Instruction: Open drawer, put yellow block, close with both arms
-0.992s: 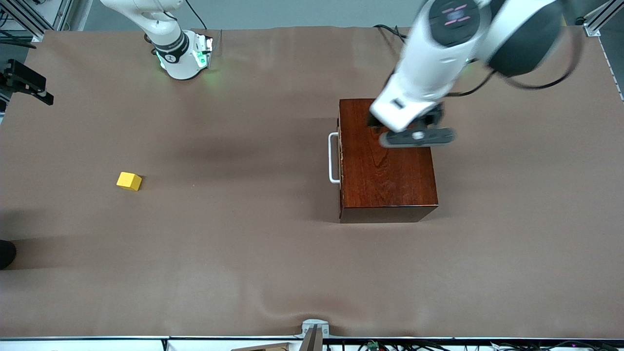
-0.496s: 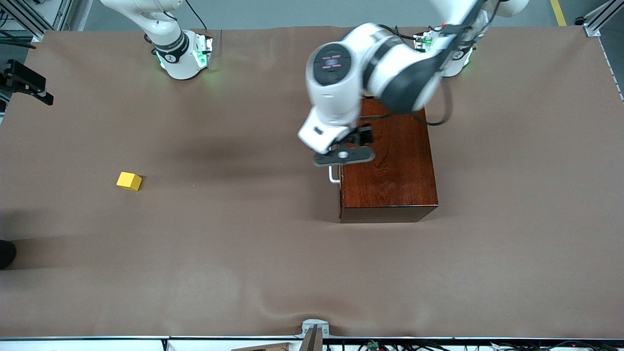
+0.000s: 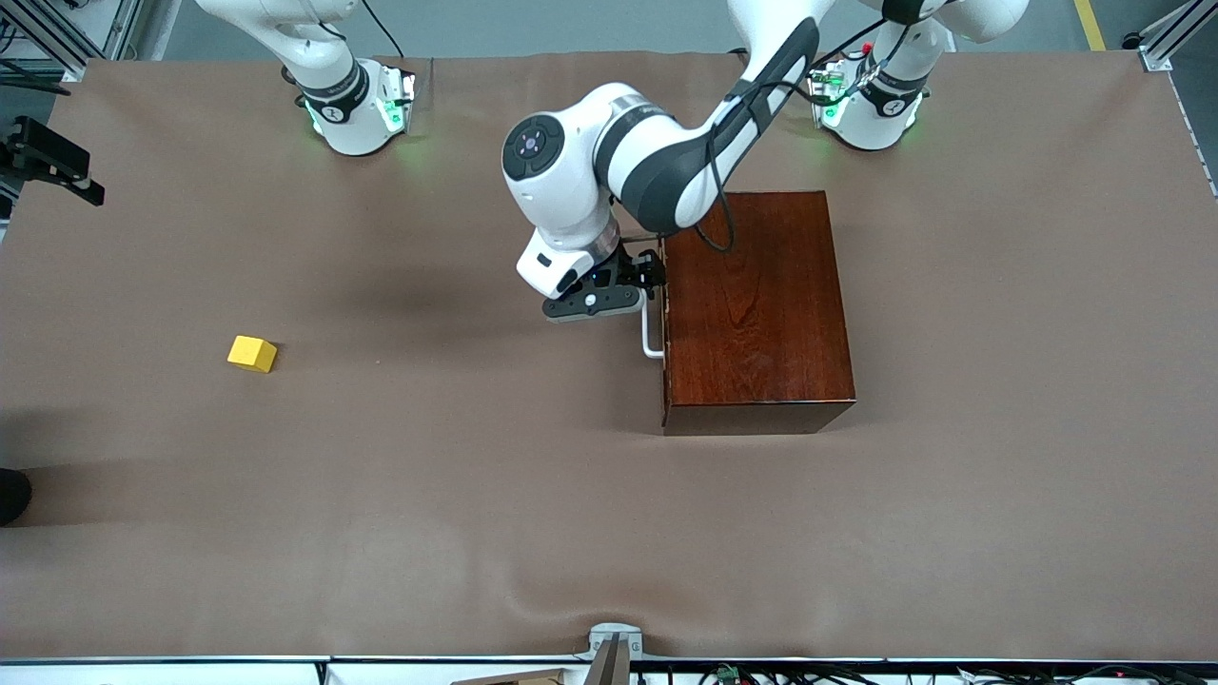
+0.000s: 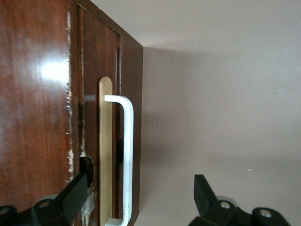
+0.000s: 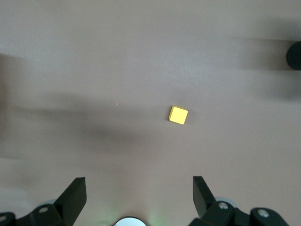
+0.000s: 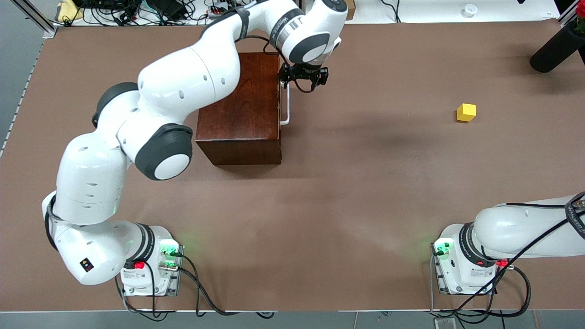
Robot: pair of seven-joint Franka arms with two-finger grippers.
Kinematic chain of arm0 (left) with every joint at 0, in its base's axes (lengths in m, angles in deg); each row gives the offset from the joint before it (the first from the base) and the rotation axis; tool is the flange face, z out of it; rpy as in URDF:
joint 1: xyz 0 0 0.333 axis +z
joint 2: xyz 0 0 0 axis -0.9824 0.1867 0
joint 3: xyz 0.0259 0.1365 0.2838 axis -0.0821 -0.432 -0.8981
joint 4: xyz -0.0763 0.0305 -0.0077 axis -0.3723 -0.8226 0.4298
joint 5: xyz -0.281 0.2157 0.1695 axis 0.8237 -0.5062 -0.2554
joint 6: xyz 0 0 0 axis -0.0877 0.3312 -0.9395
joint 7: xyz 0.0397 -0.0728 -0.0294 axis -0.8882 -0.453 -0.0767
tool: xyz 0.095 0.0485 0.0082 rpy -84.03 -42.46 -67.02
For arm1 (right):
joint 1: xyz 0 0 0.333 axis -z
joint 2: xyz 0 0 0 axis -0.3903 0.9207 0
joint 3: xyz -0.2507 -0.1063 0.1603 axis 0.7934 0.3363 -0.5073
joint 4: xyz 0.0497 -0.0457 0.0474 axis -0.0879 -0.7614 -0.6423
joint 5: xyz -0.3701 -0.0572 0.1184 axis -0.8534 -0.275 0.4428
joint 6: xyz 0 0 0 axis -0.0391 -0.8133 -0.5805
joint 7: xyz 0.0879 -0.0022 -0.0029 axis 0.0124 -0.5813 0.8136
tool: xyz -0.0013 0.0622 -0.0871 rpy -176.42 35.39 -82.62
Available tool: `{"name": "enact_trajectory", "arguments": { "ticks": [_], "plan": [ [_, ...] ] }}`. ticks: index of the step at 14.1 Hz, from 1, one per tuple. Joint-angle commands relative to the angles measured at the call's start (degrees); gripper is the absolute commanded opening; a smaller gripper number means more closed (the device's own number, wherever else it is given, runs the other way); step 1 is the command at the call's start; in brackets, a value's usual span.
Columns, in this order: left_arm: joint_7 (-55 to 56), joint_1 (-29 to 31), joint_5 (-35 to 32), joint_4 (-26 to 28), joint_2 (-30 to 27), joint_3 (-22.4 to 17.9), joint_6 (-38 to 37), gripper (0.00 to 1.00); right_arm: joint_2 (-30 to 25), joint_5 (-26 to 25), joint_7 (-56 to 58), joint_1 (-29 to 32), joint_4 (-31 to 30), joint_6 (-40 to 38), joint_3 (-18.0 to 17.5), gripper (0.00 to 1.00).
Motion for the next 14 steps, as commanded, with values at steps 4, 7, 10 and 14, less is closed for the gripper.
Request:
{"name": "enact_trajectory", "arguments": {
  "ticks": [4, 7, 10, 14],
  "plan": [
    [-0.33, -0.91, -1.33, -2.54, 5.24, -0.64, 0.19, 1.0, 0.51, 0.03, 0.45, 0.74, 1.16, -0.33, -0.55, 1.0],
    [-0.24, -1.17, -1.41, -2.54, 6.56, -0.64, 1.24, 1.0, 0.51, 0.03, 0.45, 0.83, 1.16, -0.33, -0.55, 1.0],
    [-0.33, -1.7, -1.5, -2.54, 7.7, -0.64, 1.6, 1.0, 0.51, 0.03, 0.45, 0.74, 1.16, -0.33, -0.55, 1.0],
    [-0.16, -1.78, -1.33, -2.63, 7.71, -0.46, 3.43, 1.0, 0.51, 0.03, 0.45, 1.0, 1.07, -0.33, -0.55, 1.0]
  ]
}}
